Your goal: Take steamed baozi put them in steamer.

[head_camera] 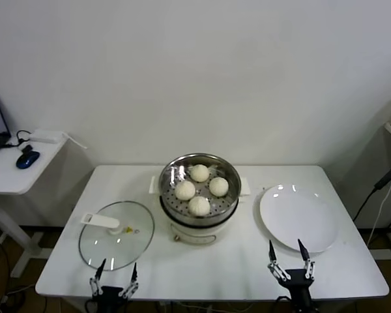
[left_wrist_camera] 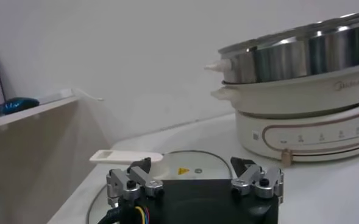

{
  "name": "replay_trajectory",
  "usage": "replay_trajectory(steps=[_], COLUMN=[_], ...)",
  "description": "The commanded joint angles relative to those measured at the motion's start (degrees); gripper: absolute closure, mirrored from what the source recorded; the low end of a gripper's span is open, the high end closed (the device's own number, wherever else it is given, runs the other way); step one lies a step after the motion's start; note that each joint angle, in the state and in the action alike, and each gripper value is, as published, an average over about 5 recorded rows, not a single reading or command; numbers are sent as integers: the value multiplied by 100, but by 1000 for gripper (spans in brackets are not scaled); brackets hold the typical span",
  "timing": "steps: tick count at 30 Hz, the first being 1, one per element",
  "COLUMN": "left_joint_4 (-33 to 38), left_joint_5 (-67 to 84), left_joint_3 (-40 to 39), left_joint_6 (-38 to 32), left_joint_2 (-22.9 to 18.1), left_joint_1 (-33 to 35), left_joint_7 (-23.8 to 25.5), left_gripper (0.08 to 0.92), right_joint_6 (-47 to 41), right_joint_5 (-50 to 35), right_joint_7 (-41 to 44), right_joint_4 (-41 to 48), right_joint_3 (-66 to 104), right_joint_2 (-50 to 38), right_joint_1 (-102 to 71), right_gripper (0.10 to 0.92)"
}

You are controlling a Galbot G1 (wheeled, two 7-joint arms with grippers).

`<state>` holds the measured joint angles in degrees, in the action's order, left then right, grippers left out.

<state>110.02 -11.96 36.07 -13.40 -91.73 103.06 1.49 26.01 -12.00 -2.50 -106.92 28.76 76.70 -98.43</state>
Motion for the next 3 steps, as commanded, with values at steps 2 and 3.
replay_trajectory(steps=[2, 3], left_joint_4=[28, 31], left_joint_5=[8, 10], left_joint_3=[9, 10], left_joint_6=[-14, -14], left_joint_2=[0, 1], left_joint_1=[-5, -6], left_joint_7=[6, 6], left_gripper=[177, 177], right_joint_6=[177, 173], right_joint_5=[140, 141], right_joint_7=[-5, -6], right_joint_4=[-13, -17], right_joint_3=[49, 45], right_joint_2=[224, 224], right_joint_1=[-144, -143], right_gripper=[203, 203])
